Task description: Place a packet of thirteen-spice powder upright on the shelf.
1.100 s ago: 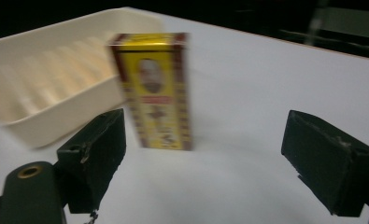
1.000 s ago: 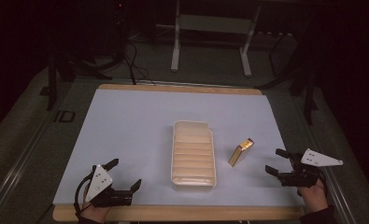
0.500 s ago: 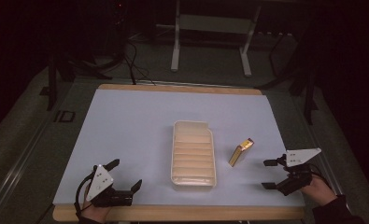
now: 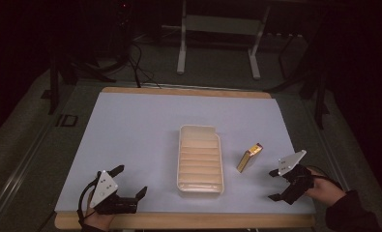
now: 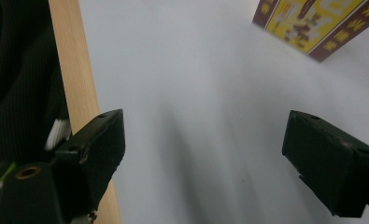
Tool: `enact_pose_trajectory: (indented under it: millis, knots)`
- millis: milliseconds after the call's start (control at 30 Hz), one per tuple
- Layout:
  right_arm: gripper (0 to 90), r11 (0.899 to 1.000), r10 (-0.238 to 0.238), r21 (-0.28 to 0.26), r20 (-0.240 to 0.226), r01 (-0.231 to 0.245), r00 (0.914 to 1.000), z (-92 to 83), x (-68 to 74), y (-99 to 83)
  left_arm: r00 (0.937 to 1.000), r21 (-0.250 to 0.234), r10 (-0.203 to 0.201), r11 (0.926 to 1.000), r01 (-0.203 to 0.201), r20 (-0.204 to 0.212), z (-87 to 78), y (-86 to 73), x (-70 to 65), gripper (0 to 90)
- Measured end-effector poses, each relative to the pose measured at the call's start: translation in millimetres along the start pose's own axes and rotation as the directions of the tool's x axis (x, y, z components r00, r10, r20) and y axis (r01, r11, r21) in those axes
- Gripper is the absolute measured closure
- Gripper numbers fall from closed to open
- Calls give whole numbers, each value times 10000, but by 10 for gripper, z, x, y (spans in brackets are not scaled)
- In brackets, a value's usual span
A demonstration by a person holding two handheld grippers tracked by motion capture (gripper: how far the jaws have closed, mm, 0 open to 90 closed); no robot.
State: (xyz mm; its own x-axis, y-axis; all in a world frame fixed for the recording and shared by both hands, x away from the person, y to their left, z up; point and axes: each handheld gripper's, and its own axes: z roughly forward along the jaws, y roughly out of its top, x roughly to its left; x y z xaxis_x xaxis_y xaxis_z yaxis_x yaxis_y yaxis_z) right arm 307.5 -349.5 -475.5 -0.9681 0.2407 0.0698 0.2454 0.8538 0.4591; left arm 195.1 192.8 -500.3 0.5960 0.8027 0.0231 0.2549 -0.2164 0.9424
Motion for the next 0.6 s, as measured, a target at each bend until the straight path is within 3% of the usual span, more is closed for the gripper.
enact_pose_trajectory:
  millis: [100, 133, 267, 300, 333, 367, 400, 433, 533, 600]
  knots:
    - [141, 9972, 17, 742, -280, 4, 9996, -7, 19, 71, 10000, 2, -19, 10000, 19, 37, 0, -2, -3, 0]
    - [142, 9921, -235, 1231, -132, 249, 9996, -23, 46, 142, 10000, 3, -15, 10000, 15, 41, -1, -2, -3, 0]
    - [142, 9733, -343, 2266, -106, 358, 9994, -64, 55, 265, 10000, 14, 0, 10000, 0, 63, 0, -2, -5, 0]
    - [142, 9733, -343, 2266, -106, 358, 9994, -64, 55, 265, 10000, 14, 0, 10000, 0, 63, 0, -2, -5, 0]
    - [144, 9584, -458, 2811, -188, 492, 9988, -83, 62, 330, 10000, 18, 8, 10000, -8, 70, -1, -3, -6, 0]
    - [144, 9584, -458, 2811, -188, 492, 9988, -83, 62, 330, 10000, 18, 8, 10000, -8, 70, -1, -3, -6, 0]
    - [142, 9479, -443, 3145, -297, 514, 9986, -100, 58, 383, 10000, 30, 0, 10000, -1, 80, -1, -4, -6, 0]
    - [140, 9451, -497, 3219, -297, 566, 9983, -107, 58, 403, 10000, 30, 0, 10000, -1, 80, -1, -4, -6, 0]
    - [134, 9443, -390, 3252, -394, 498, 9985, -129, 50, 457, 10000, 51, 3, 10000, -4, 97, -1, -5, -7, 0]
    - [140, 9371, -557, 3415, -573, 720, 9968, -154, 49, 515, 9999, 62, 12, 10000, -12, 112, -1, -5, -8, 0]
